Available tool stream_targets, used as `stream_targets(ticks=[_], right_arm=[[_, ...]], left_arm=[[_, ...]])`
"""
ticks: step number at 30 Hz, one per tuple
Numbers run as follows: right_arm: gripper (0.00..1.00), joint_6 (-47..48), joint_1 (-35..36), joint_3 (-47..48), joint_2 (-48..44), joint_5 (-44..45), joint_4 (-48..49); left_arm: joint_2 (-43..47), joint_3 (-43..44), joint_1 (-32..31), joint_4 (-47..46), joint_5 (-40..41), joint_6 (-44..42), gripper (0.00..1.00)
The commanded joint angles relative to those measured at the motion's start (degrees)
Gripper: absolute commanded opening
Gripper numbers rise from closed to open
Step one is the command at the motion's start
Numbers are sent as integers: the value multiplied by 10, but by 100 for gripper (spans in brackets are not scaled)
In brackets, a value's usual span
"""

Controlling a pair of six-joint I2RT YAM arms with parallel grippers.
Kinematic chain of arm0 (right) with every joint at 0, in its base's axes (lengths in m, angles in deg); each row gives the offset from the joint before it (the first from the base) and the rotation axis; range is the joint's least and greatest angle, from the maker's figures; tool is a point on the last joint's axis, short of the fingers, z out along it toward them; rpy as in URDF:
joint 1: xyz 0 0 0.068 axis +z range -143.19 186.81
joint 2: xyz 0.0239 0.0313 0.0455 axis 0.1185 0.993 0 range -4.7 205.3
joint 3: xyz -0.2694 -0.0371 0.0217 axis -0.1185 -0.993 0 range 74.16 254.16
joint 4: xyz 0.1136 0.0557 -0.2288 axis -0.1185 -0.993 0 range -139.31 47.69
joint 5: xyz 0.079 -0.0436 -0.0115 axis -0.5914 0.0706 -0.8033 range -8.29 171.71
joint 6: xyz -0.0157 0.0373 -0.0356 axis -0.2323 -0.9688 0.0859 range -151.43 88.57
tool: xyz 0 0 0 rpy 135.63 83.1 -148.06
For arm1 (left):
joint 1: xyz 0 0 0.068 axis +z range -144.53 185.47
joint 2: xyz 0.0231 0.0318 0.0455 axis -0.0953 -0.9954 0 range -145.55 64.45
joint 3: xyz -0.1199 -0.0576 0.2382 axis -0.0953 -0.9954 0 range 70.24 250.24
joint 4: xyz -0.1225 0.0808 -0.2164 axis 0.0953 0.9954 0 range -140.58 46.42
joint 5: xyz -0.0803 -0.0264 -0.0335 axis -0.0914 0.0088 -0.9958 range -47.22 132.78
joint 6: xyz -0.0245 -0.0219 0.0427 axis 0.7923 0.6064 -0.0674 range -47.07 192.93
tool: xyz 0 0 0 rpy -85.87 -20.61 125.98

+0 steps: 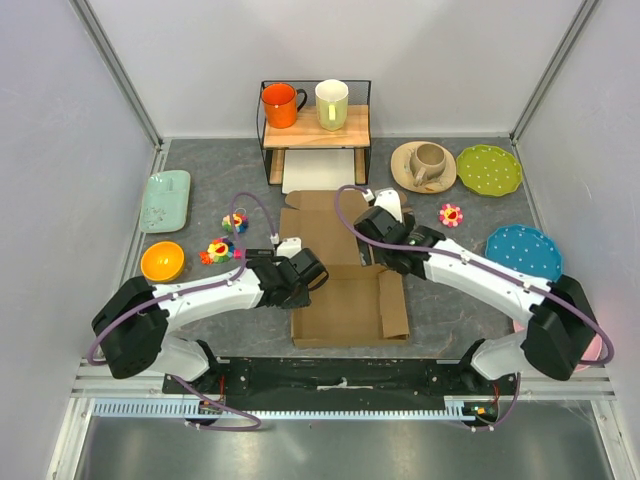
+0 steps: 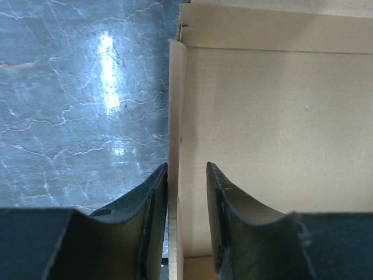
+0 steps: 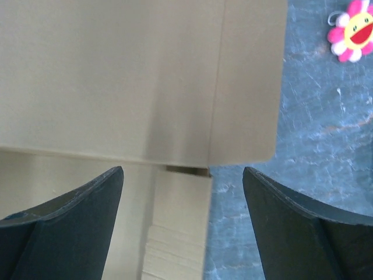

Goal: Fold the paper box

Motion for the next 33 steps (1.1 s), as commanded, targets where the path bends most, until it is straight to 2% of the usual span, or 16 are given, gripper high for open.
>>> stream_targets(ticks=[1,5,11,22,24,31,33], right_arm=[[91,-9,-3,-46,-62,-21,-37],[94,-39,-2,-93,-94,-95,-38],[97,-59,2,-144,-94,-138,-27],[95,-56,4,-197,-64,-125,31],[88,-52,5,-194,-42,-111,43],[54,-52,4,-170,7,-53,32],[49,-57,4,-164,20,-45,24]], left_arm=[[2,18,-3,18,48,-36,40],[-3,5,-3,5,45,-29,40],[-26,-7,-4,-21,33,-28,40],[-46,-26,-4,-52,15,-15,39],[-46,-28,-4,-56,15,-11,38],[-35,-32,-4,-59,25,-1,37],[-31,-34,-4,-60,30,2,37]])
